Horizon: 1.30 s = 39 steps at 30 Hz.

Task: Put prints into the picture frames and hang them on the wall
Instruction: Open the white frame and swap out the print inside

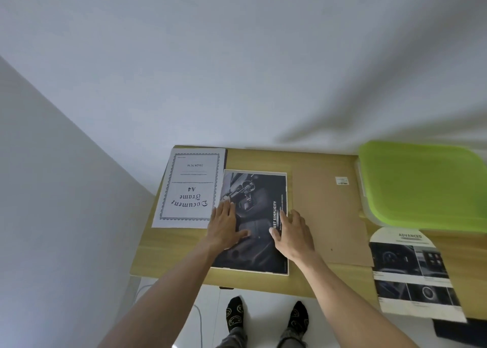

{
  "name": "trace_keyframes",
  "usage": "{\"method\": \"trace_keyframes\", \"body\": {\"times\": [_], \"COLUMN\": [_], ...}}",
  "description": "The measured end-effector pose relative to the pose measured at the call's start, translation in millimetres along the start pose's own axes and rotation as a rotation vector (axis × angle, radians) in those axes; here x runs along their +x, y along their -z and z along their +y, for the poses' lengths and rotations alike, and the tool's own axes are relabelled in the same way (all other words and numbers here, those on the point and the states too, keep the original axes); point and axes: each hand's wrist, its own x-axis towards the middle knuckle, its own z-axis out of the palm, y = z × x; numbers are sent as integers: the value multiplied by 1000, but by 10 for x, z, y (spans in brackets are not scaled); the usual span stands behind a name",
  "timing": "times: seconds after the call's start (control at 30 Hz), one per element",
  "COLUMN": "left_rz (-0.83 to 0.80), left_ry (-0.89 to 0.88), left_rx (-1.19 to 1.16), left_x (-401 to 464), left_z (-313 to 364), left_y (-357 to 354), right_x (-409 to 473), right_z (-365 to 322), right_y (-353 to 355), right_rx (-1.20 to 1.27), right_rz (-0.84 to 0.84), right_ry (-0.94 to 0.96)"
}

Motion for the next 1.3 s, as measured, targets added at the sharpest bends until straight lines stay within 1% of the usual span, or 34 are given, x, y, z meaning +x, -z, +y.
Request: {"method": "trace_keyframes", "body": {"times": [0.07, 0.13, 0.33, 0.43, 0.57, 0.7, 0.87, 0.9, 1.0, 1.1, 1.17, 1.23, 1.3], "left_rz": [-84, -120, -75, -43, 30, 89, 77, 71, 65, 63, 66, 70, 69], "left_ry": [-5, -22, -69, -64, -78, -94, -104, -106, -123, -123, -126, -130, -131], "left_rx": [-8, -35, -103, -120, -64, -91, -149, -151, -134, -157, -170, -183, -193], "left_x": [-23, -43, -86, -94, -54, -18, -7, -13, -12, 3, 7, 6, 3], "left_z": [-119, -195, -267, -259, -219, -225, -268, -273, -288, -293, -293, -298, -312], "left_y": [-70, -130, -193, -211, -261, -245, -227, -231, -238, -221, -212, -216, -218], "right_x": [-12, -25, -1, 20, 32, -8, 22, 39, 70, 73, 60, 34, 9], "right_z": [-101, -197, -397, -473, -526, -519, -565, -574, -593, -624, -654, -671, -714], "right_y": [-76, -146, -190, -202, -221, -222, -128, -108, -112, -136, -120, -118, -148], "right_rx": [-11, -2, 137, 168, 158, 99, 268, 267, 142, 113, 185, 309, 461], "right_rz": [-26, -51, -90, -110, -144, -95, -27, -41, -146, -147, -92, -41, -46], "right_ry": [-63, -120, -235, -229, -245, -238, -292, -295, -266, -272, -300, -323, -315]}}
